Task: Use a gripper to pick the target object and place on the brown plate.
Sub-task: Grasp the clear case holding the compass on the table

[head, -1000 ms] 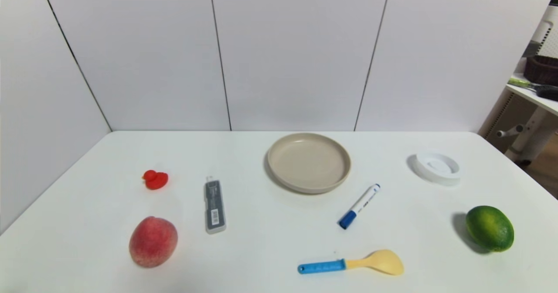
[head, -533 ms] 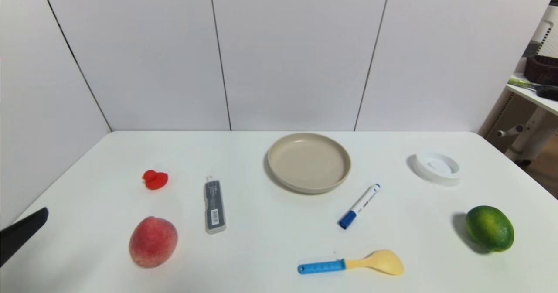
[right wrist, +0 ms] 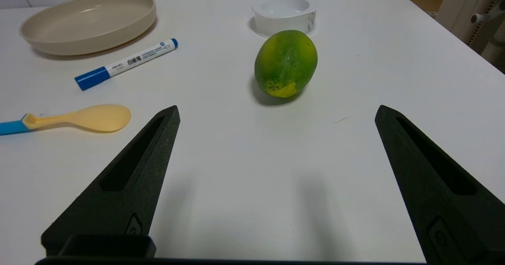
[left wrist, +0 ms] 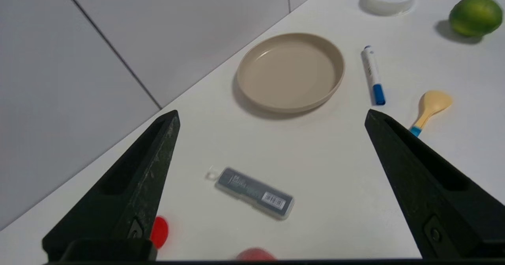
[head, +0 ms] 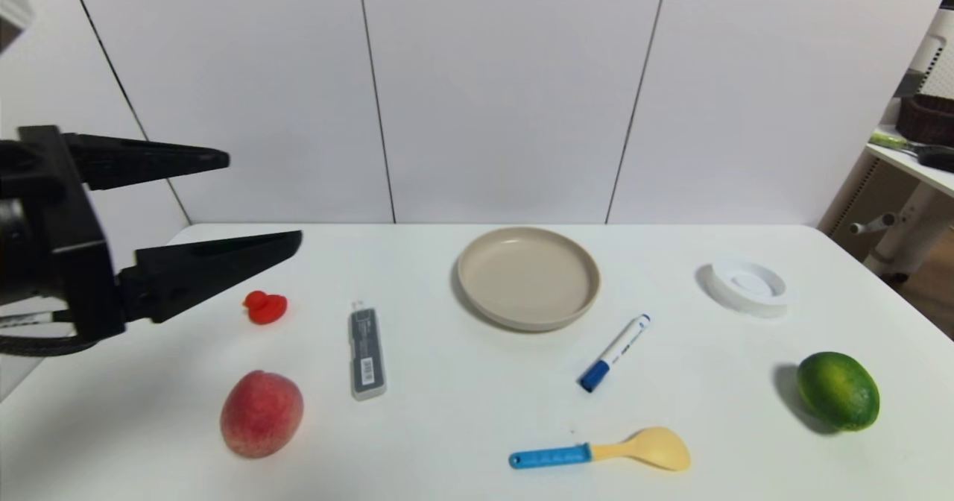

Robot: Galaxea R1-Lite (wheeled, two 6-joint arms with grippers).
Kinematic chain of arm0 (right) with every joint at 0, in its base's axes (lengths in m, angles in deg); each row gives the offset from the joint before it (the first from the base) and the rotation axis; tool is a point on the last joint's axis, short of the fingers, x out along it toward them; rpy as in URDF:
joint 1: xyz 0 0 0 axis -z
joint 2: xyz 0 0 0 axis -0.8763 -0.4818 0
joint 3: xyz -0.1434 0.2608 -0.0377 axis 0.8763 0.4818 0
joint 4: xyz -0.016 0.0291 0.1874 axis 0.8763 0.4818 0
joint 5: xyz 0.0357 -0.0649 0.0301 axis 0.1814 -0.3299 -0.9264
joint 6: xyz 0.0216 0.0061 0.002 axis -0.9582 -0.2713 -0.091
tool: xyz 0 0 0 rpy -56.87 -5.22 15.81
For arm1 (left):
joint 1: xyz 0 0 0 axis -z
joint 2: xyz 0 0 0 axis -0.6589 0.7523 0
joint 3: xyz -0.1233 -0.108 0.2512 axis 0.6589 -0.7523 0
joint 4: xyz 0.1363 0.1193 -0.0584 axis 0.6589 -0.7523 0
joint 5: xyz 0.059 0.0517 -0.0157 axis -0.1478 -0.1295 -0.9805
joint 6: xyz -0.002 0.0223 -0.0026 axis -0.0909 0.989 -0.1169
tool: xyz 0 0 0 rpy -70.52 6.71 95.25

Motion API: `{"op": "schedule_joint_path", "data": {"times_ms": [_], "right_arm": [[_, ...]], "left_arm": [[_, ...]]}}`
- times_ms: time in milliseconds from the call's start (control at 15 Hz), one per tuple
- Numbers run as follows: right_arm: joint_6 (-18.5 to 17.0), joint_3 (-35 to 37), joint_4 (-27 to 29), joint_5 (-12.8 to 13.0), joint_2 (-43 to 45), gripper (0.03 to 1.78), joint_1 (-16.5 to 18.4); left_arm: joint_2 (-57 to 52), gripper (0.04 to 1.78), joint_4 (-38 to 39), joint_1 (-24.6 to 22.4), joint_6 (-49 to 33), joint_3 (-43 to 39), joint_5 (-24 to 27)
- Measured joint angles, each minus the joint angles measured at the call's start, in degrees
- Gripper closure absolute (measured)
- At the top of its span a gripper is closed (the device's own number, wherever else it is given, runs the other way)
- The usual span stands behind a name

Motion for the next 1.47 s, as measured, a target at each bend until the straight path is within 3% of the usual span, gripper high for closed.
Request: {"op": "schedule_joint_path", "data": {"times_ms": [133, 267, 467, 667, 1067, 1200, 1467], "right_arm": [[-0.11, 0.00, 0.00, -0.02, 0.00, 0.10, 0.00], [0.00, 0.00, 0.00, -0.02, 0.00, 0.10, 0.00], [0.00, 0.00, 0.00, 0.00, 0.00, 0.10, 0.00], [-0.02, 0.00, 0.02, -0.02, 0.00, 0.10, 0.00], [0.00, 0.00, 0.02, 0.00, 0.00, 0.10, 0.00], [-0.02, 0.00, 0.02, 0.00, 0.00, 0.10, 0.00], [-0.04, 0.00, 0.02, -0.02, 0.00, 0.10, 0.00]], "left_arm": [[4.38, 0.13, 2.41, 5.21, -5.46, 1.63, -2.21], [8.35, 0.13, 2.27, 9.35, -11.41, 3.32, -9.29], [13.01, 0.13, -0.06, 11.39, -14.48, 4.13, -22.26], [17.01, 0.13, -3.36, 12.52, -20.08, 4.39, -31.74], [24.36, 0.13, -7.97, 14.80, -37.10, 7.08, -40.51], [26.26, 0.13, -10.12, 14.95, -42.06, 7.64, -41.41], [29.64, 0.13, -11.34, 14.93, -44.36, 8.96, -41.97]]}}
